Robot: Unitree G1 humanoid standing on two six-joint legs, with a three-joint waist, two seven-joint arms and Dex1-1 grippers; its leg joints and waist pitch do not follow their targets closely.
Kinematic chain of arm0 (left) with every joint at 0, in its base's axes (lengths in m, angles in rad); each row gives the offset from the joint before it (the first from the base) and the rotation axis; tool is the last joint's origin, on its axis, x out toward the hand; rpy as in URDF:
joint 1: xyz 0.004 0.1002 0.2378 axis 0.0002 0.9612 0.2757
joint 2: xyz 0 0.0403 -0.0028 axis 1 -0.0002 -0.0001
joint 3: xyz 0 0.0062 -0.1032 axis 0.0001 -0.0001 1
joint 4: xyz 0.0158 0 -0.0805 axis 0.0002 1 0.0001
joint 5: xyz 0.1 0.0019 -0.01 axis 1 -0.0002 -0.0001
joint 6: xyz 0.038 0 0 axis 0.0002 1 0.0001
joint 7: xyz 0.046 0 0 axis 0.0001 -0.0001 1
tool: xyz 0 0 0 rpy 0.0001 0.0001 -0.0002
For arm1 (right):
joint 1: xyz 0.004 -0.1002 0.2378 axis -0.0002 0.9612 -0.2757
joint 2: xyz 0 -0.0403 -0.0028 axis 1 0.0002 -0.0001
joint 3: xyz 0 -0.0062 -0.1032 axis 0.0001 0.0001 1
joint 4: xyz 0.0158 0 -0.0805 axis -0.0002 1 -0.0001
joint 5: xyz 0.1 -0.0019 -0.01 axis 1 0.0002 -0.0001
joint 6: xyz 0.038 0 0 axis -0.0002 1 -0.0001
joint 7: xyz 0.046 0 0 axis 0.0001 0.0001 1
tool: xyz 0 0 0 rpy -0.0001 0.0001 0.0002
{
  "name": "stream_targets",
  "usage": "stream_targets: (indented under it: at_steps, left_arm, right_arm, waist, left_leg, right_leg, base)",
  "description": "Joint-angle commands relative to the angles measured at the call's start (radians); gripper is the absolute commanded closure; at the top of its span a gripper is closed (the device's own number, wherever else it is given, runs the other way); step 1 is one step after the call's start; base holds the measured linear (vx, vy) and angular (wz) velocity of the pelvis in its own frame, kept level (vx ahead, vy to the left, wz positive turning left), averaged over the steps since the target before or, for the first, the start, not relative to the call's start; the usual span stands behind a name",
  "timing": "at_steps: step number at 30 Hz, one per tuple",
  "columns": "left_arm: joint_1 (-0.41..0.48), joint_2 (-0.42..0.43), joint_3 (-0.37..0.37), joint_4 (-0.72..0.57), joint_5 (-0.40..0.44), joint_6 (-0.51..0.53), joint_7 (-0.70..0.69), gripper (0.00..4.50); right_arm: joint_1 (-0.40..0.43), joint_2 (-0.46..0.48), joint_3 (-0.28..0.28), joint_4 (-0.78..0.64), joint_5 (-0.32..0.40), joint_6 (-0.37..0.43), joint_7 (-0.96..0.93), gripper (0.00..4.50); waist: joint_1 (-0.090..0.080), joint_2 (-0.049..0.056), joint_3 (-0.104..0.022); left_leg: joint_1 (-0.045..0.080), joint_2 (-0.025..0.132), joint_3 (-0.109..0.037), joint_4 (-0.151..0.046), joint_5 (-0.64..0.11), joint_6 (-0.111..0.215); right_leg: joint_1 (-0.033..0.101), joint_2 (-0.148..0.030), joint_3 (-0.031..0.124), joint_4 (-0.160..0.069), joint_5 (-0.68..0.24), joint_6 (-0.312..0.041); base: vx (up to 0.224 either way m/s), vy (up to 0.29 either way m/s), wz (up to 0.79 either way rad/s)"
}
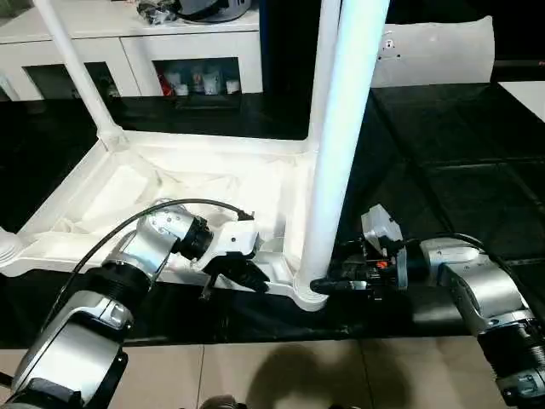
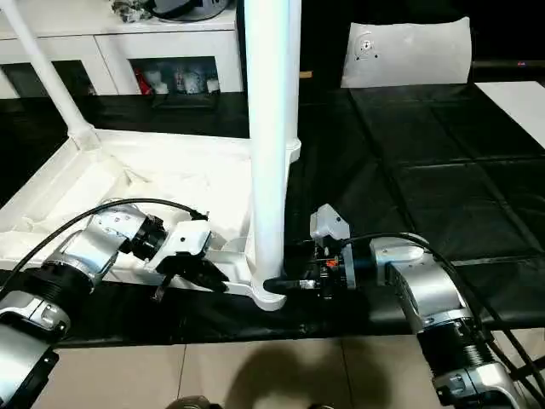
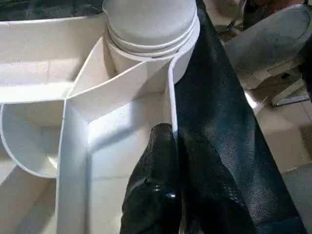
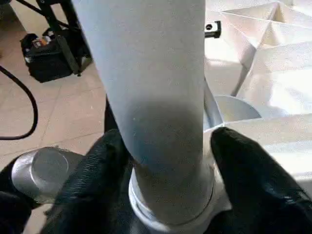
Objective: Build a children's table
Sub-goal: Rotate leg to tighten
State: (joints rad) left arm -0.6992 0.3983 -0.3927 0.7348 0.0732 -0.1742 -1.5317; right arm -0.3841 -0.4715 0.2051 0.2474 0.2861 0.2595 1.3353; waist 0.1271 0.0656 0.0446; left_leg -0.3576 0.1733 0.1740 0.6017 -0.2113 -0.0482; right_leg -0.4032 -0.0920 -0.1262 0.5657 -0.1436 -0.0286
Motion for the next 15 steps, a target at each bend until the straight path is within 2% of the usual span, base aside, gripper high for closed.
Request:
stream_targets:
  at_steps: [1, 5, 8, 11, 14, 15]
  left_arm:
    - [0.013, -0.005, -0.054, -0.023, 0.018, -0.015, -0.053, 4.5]
    - [0.015, -0.007, -0.055, -0.025, 0.018, -0.013, -0.05, 4.5]
    - [0.014, -0.01, -0.059, -0.021, 0.029, -0.005, -0.035, 4.5]
    - [0.007, -0.036, -0.047, -0.01, 0.034, 0.037, 0.019, 4.5]
    - [-0.009, -0.073, -0.022, 0.01, 0.037, 0.111, 0.109, 4.5]
    - [-0.022, -0.097, -0.005, 0.027, 0.033, 0.148, 0.161, 4.5]
  right_arm:
    - [-0.012, 0.003, 0.009, -0.001, 0.012, -0.007, 0.011, 1.92]
    - [-0.013, 0.006, 0.009, -0.002, 0.014, -0.003, 0.014, 2.09]
    - [-0.011, 0.015, 0.006, -0.004, 0.018, 0.004, 0.006, 2.45]
    - [0.006, 0.037, -0.002, -0.033, 0.035, 0.031, -0.026, 2.53]
    - [0.028, 0.078, -0.014, -0.053, 0.01, 0.018, -0.12, 2.57]
    - [0.032, 0.107, -0.021, -0.047, -0.019, 0.009, -0.195, 2.57]
  waist:
    - [-0.005, -0.016, -0.072]
    - [-0.002, -0.015, -0.071]
    - [0.0, -0.018, -0.07]
    - [-0.001, -0.018, -0.068]
    - [-0.002, -0.019, -0.056]
    - [-0.006, -0.021, -0.053]
  left_leg:
    - [0.005, 0.066, -0.017, -0.07, -0.123, 0.085]
    - [0.006, 0.065, -0.016, -0.07, -0.132, 0.081]
    - [0.005, 0.064, -0.017, -0.07, -0.129, 0.079]
    - [0.005, 0.063, -0.016, -0.07, -0.134, 0.076]
    - [0.016, 0.057, -0.016, -0.075, -0.2, 0.053]
    - [0.019, 0.052, -0.016, -0.075, -0.225, 0.04]
  right_leg:
    - [0.058, -0.078, 0.06, -0.055, -0.306, -0.167]
    - [0.057, -0.078, 0.06, -0.058, -0.328, -0.159]
    - [0.058, -0.079, 0.061, -0.057, -0.338, -0.152]
    - [0.058, -0.078, 0.061, -0.061, -0.358, -0.146]
    - [0.051, -0.078, 0.056, -0.082, -0.507, -0.103]
    - [0.047, -0.077, 0.052, -0.092, -0.579, -0.075]
  base:
    - [0.0, 0.0, 0.0]
    - [0.0, 0.0, 0.0]
    - [0.0, 0.0, 0.0]
    - [0.0, 0.0, 0.0]
    - [0.0, 0.0, 0.0]
    - [0.0, 0.0, 0.0]
